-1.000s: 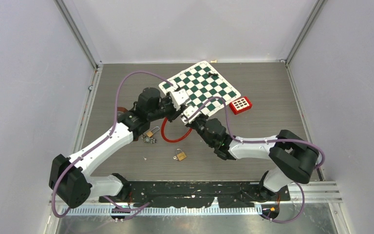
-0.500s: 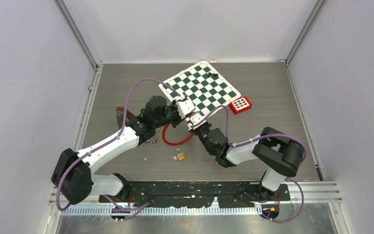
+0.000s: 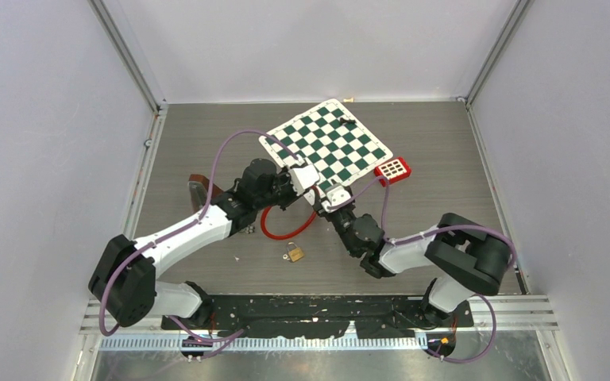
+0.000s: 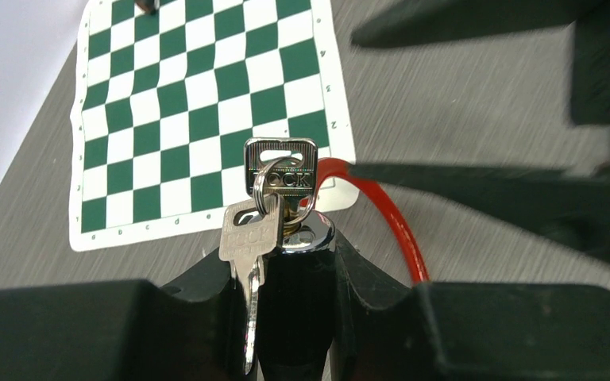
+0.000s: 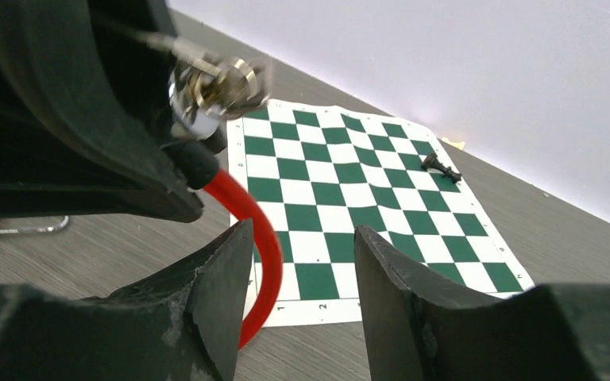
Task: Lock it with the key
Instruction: Lock the lock.
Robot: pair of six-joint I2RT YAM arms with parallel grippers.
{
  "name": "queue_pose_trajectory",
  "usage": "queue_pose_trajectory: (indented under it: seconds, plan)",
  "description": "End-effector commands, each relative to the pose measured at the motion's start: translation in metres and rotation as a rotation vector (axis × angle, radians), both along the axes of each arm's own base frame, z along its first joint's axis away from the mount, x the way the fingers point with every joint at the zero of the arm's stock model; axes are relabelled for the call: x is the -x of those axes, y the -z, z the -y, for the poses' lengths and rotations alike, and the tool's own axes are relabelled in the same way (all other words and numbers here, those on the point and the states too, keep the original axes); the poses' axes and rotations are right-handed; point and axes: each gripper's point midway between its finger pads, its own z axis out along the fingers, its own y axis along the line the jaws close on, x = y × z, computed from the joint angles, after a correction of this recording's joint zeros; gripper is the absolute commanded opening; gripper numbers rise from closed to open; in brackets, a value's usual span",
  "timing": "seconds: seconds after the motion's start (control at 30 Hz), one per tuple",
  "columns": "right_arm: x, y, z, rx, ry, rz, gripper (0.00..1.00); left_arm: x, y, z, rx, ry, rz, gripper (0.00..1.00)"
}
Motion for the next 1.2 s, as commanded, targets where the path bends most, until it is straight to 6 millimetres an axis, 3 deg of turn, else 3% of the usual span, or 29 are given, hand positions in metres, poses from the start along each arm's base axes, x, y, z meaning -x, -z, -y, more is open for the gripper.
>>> queue_pose_trajectory:
  seconds: [0.0,0.1,0.13,0.17,0.2,0.23,0.27,0.3,0.33,0.4,0.47,0.57,0.6,0.63,0.8,0.93,1.17]
  plan:
    - [0.012,-0.031,0.008,-0.064,-0.036,0.051,0.59,0.009,0.032,-0.015,-0.128,-0.007,-0.098,0.00]
    - [0.020,-0.018,0.013,-0.006,-0.062,0.020,0.61,0.010,0.030,-0.014,-0.118,0.004,-0.093,0.00]
    - [0.023,-0.023,0.016,-0.018,-0.071,0.023,0.62,0.010,0.029,-0.013,-0.113,0.009,-0.091,0.00]
    - [0.026,-0.012,0.018,0.002,-0.077,-0.011,0.61,0.011,0.028,-0.012,-0.109,0.018,-0.090,0.00]
    - [0.031,-0.020,0.020,-0.021,-0.096,-0.008,0.61,0.012,0.027,-0.011,-0.106,0.026,-0.090,0.00]
    - [0.033,-0.008,0.019,-0.005,-0.115,-0.067,0.59,0.013,0.027,-0.010,-0.104,0.041,-0.087,0.00]
    - [0.040,-0.018,0.016,-0.032,-0.166,-0.072,0.58,0.015,0.025,-0.008,-0.099,0.055,-0.084,0.00]
    - [0.040,-0.008,0.015,-0.034,-0.184,-0.157,0.56,0.017,0.025,-0.007,-0.096,0.070,-0.081,0.00]
    - [0.047,-0.018,0.010,-0.063,-0.252,-0.183,0.55,0.020,0.024,-0.006,-0.093,0.090,-0.080,0.00]
    - [0.050,-0.018,0.001,-0.128,-0.389,-0.379,0.53,0.025,0.024,-0.004,-0.087,0.120,-0.089,0.00]
    - [0.032,-0.024,0.019,-0.275,-0.431,-0.545,0.52,0.031,0.021,-0.001,-0.084,0.155,-0.110,0.00]
    - [0.033,-0.035,0.016,-0.239,-0.515,-0.637,0.54,0.039,0.022,0.002,-0.082,0.195,-0.136,0.00]
    - [0.030,-0.049,0.014,-0.225,-0.528,-0.620,0.54,0.042,0.022,0.003,-0.079,0.210,-0.138,0.00]
    - [0.035,-0.045,0.012,-0.208,-0.553,-0.661,0.54,0.044,0.022,0.003,-0.077,0.220,-0.138,0.00]
    - [0.060,-0.072,-0.008,-0.209,-0.773,-0.648,0.43,0.052,0.020,0.005,-0.075,0.266,-0.143,0.00]
    - [0.071,-0.078,-0.014,-0.203,-0.867,-0.616,0.41,0.058,0.019,0.005,-0.076,0.298,-0.146,0.00]
    - [0.065,-0.076,-0.024,-0.190,-0.900,-0.642,0.42,0.062,0.019,0.005,-0.078,0.326,-0.144,0.00]
